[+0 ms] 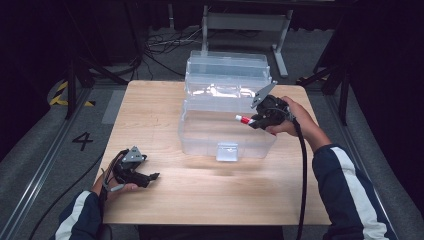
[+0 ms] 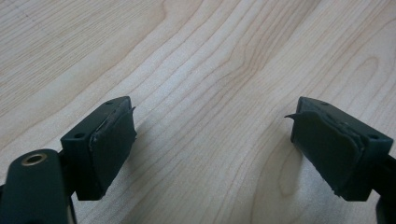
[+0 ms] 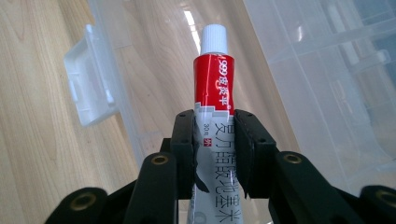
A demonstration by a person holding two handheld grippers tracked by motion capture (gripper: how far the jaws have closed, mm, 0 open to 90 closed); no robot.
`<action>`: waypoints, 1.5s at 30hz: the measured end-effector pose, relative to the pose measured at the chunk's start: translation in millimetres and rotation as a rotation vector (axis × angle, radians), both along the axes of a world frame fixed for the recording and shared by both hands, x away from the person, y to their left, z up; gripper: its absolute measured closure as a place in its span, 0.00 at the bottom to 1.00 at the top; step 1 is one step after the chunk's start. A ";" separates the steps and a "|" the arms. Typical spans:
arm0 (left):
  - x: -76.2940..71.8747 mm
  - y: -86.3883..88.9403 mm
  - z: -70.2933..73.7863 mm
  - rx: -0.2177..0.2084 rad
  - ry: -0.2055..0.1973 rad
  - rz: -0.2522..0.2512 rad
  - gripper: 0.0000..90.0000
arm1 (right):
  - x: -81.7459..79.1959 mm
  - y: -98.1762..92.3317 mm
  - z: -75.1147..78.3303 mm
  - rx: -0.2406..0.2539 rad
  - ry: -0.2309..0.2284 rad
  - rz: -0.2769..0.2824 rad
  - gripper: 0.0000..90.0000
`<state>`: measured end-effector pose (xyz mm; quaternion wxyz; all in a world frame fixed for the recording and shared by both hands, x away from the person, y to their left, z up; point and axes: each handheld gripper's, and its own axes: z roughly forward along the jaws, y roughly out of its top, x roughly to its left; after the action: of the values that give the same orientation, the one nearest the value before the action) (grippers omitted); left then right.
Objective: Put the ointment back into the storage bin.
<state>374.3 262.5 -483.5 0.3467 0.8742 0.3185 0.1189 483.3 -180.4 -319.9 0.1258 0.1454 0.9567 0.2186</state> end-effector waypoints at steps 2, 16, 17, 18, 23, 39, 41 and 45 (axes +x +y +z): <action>0.1 0.1 0.0 0.001 0.000 -0.002 0.16 | 1.7 2.1 -1.6 -0.006 0.008 0.003 0.79; 0.4 0.3 0.0 0.001 -0.001 -0.007 0.16 | 13.7 11.9 -14.3 -0.066 0.042 0.016 0.79; 0.4 0.3 0.0 0.002 0.000 -0.006 0.16 | 13.9 13.2 -15.3 -0.070 0.048 0.015 0.79; 0.4 0.3 0.0 0.001 0.000 -0.006 0.16 | 14.5 14.8 -16.3 -0.074 0.050 0.021 0.79; 0.4 0.3 0.0 0.001 0.000 -0.006 0.16 | 17.8 21.7 -23.0 -0.092 0.068 0.038 0.79; 0.4 0.3 0.0 0.001 -0.001 -0.006 0.16 | 27.4 25.5 -47.1 -0.155 0.142 0.064 0.79; 0.4 0.3 0.0 0.002 -0.001 -0.006 0.16 | 27.7 25.5 -49.2 -0.159 0.143 0.064 0.79; 0.4 0.3 0.0 0.001 0.000 -0.006 0.16 | 28.0 24.7 -52.5 -0.168 0.153 0.074 0.79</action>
<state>374.7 262.8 -483.5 0.3468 0.8753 0.3156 0.1181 511.3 -155.7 -372.4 0.0562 0.1149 0.9831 0.1306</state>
